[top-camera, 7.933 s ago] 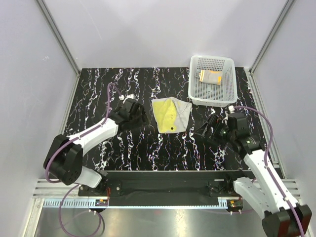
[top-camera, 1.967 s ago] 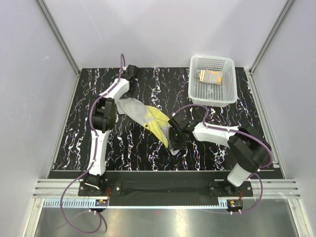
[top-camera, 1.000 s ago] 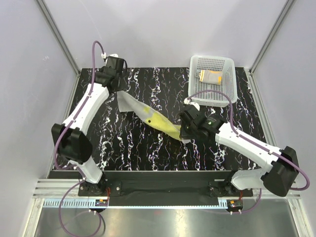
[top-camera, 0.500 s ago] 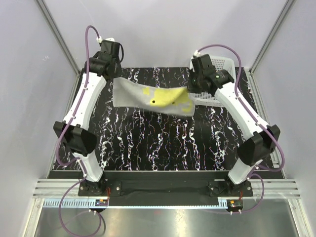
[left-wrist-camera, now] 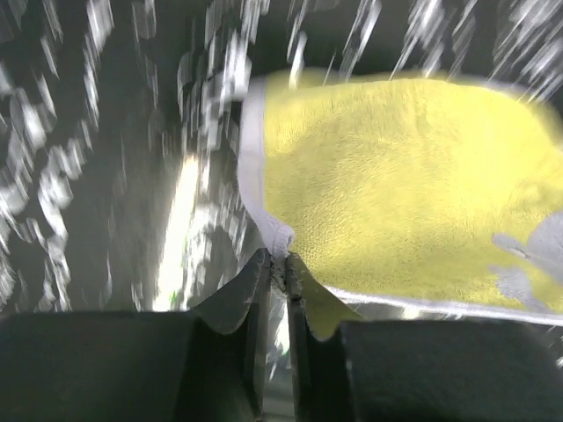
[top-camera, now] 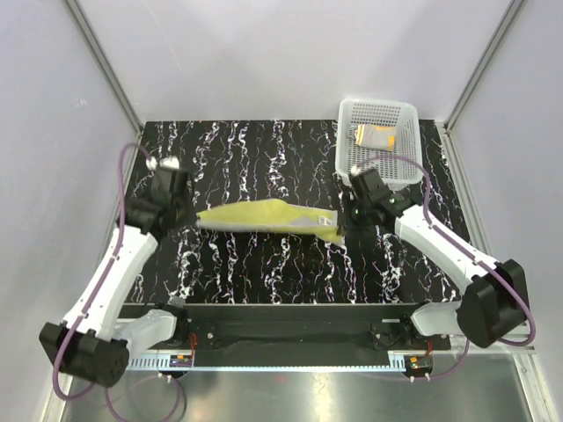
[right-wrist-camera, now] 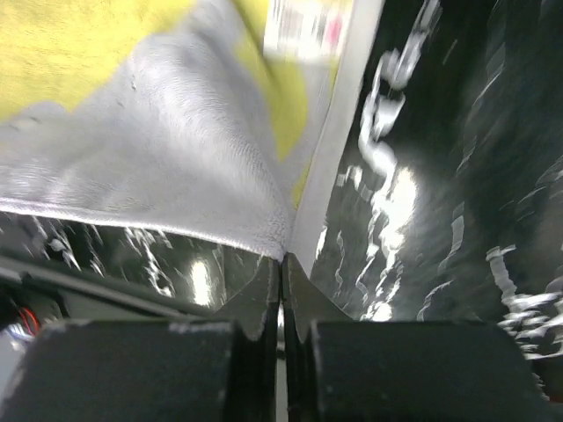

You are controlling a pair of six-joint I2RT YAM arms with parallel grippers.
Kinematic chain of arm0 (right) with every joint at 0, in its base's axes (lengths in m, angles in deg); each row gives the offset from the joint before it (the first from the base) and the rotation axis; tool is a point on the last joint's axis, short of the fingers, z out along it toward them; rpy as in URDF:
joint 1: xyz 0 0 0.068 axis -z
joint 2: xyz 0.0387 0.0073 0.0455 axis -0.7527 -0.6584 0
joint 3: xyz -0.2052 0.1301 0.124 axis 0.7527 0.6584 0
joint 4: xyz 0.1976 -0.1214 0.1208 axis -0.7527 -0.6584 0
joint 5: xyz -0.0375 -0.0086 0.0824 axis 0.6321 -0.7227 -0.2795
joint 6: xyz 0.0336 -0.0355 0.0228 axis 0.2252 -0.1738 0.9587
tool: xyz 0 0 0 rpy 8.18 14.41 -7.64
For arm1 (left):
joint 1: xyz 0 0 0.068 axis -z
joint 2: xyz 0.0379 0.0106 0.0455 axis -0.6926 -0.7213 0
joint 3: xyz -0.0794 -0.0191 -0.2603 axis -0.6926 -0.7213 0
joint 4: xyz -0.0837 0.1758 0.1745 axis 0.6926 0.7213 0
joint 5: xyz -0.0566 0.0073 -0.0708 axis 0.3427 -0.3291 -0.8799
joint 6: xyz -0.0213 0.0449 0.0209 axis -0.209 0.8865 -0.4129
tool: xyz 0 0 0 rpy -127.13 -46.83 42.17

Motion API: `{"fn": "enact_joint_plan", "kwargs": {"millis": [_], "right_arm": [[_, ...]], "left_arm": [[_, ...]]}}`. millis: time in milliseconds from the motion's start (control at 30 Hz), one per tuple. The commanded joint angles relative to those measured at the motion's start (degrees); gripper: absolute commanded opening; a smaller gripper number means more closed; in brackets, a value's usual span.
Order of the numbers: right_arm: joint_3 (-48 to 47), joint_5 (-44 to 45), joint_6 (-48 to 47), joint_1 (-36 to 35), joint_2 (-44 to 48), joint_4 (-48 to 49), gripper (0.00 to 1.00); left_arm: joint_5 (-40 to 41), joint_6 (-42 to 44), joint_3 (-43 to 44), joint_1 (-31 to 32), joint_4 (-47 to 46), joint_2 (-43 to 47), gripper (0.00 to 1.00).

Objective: Roll the towels
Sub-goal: Flatten the towel

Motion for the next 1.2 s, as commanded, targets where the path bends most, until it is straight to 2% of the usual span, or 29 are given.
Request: {"fn": "enact_joint_plan", "kwargs": {"millis": [0,33,67,100,133,233,267,333,367,400,600,733,833,933,967,1000,1067,1100,1167], "right_arm": [[9.3,-3.6,6.0,-4.6,2.7,7.7,0.03],[10.6,-3.8,7.4,-5.9,2.9,8.3,0.17],[11.7,-3.9,7.9,-8.5,3.1,8.1,0.22],[13.2,-3.7,9.4,-9.7,3.1,7.6,0.32],[14.0,-3.3,10.4,-11.1,3.2,7.3,0.50],[16.7,-2.5,14.8,-15.6,6.5,6.9,0.69],[17.2,-2.1,16.1,-16.4,9.0,6.7,0.80],[18.5,-2.3,18.7,-17.5,11.5,6.4,0.84],[18.6,-1.9,19.3,-17.6,13.4,6.3,0.86],[18.3,-1.6,19.8,-17.6,14.1,5.6,0.87],[12.3,4.3,19.0,-17.7,12.7,1.3,1.00],[12.6,14.4,23.8,-17.4,13.2,-2.8,1.00],[16.4,17.1,28.0,-16.1,18.0,-2.5,1.00],[20.5,17.2,30.3,-11.5,24.3,-2.0,1.00],[21.8,16.5,30.0,-7.2,26.4,-1.7,1.00],[22.1,15.2,28.3,-5.0,26.9,-1.4,1.00],[21.6,11.4,25.0,-1.1,25.7,-0.7,1.00],[21.1,10.0,24.1,1.1,24.5,-0.7,1.00],[19.2,8.8,21.5,2.2,19.9,0.1,1.00]], "left_arm": [[-4.9,-4.6,-9.7,-0.2,-1.0,5.4,0.17],[-5.2,-5.0,-10.6,-0.3,0.0,6.5,0.25],[-5.9,-5.3,-11.8,-0.3,1.1,7.0,0.33],[-6.9,-5.5,-12.5,-0.2,3.0,8.3,0.46],[-9.9,-5.6,-13.0,-0.2,4.0,9.3,0.54],[-13.4,-6.0,-15.9,-0.2,5.9,16.4,0.68],[-13.2,-6.7,-15.0,-0.2,6.9,18.2,0.80],[-12.6,-7.2,-13.9,-0.2,7.7,22.3,0.86],[-12.1,-7.6,-13.1,-0.2,7.3,23.0,0.93],[-11.8,-7.7,-13.3,-0.2,6.0,23.6,0.95],[-17.2,-11.3,-18.1,-0.3,-0.5,19.3,0.95],[-15.8,-17.1,-23.2,-0.7,-3.4,21.6,0.97],[-12.5,-19.4,-26.3,-2.8,-4.4,22.9,0.99],[-13.8,-20.2,-27.1,-8.7,-4.3,22.7,0.99],[-15.1,-20.0,-27.4,-13.2,-4.8,22.4,0.99],[-20.5,-19.8,-28.0,-15.6,-5.4,20.6,0.99],[-26.4,-18.5,-31.0,-24.2,-8.5,16.8,0.99],[-29.6,-18.1,-32.0,-26.6,-8.9,15.3,0.99],[-29.4,-17.9,-32.1,-30.2,-8.2,12.5,0.99]]}}
